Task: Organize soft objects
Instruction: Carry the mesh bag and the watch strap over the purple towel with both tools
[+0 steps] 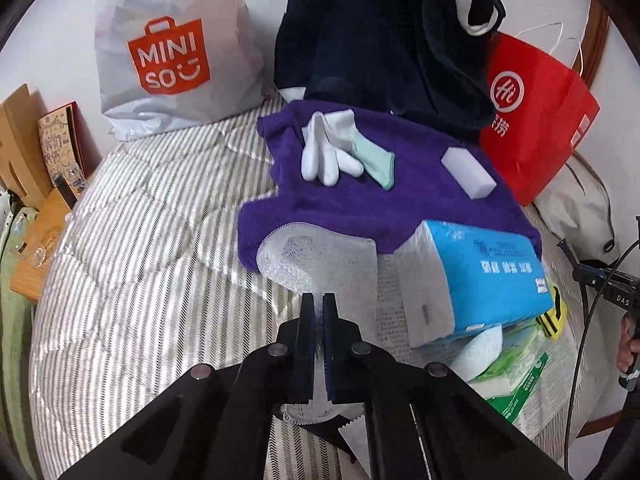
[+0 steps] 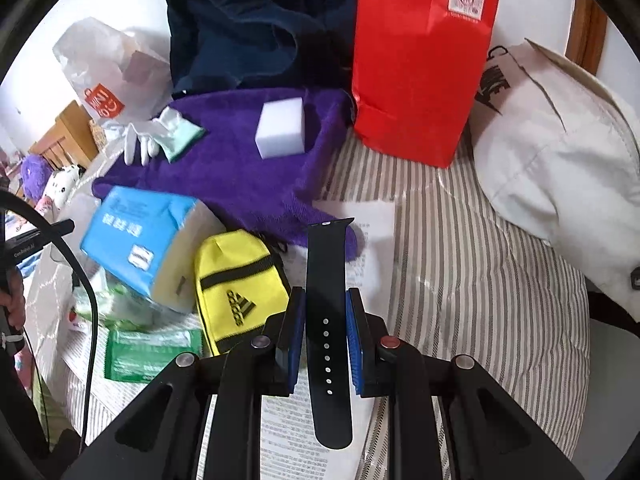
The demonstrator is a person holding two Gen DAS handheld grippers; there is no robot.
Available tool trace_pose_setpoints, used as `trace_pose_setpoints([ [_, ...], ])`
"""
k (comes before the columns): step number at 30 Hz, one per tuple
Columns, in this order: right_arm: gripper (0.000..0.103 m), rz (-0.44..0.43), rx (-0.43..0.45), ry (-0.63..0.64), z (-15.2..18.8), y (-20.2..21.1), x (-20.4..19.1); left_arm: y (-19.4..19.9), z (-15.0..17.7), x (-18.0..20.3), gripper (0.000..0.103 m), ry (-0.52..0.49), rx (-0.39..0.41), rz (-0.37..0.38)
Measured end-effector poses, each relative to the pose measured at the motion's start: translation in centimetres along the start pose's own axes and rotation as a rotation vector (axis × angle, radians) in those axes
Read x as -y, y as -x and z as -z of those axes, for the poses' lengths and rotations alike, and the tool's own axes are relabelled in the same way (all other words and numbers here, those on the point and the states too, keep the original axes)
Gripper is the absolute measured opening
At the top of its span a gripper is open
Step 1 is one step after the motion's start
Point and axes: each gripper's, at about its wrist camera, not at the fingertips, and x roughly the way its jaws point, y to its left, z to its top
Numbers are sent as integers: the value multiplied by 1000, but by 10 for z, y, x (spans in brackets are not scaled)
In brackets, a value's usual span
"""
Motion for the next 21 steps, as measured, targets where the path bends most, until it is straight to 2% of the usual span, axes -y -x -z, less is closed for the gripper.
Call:
trace_pose_setpoints([
  [10,20,-26,19,19,-20,-1,-13,21,-19,-5,4,28,49,41],
  [21,20,-57,51,49,-54,-5,-28,26,-48,0,4,7,87,60],
])
